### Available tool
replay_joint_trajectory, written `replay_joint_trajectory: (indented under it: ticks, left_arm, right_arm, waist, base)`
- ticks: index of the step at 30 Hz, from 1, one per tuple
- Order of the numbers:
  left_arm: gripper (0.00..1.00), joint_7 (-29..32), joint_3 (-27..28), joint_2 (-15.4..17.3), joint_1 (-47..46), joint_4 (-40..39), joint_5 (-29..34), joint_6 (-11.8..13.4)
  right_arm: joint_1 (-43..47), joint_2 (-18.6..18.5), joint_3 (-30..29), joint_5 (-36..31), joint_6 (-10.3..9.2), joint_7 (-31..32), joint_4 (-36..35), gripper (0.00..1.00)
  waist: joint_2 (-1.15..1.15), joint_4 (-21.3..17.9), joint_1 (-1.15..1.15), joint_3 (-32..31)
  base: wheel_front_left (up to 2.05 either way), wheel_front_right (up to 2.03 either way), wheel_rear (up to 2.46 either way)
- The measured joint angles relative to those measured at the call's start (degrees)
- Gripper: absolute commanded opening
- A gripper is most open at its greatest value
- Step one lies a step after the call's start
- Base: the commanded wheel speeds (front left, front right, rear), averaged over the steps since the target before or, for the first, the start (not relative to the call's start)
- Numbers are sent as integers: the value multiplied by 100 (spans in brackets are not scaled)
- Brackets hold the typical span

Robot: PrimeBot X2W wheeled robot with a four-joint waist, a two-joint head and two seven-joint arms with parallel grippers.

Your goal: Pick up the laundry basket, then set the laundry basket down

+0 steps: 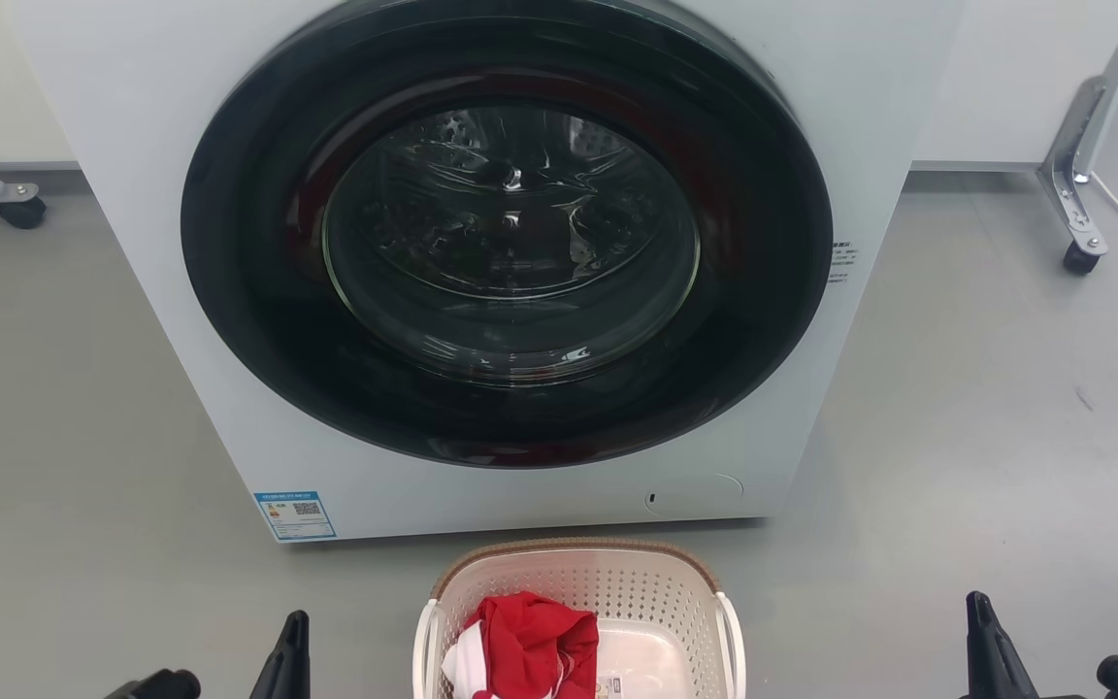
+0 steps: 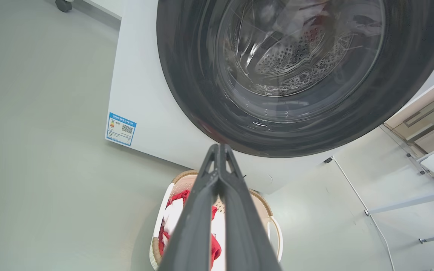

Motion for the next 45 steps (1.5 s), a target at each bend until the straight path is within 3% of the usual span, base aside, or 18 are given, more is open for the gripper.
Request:
replay_joint_trajectory:
  ticks: [45]
  left_arm:
    - [0,604,926,-197,-775,721,-3602,-689]
  right_arm:
    - [-691,213,-871,3742,657,954,512,0]
  waist:
    - [0,-89,0,64]
  base:
    - [0,0,0]
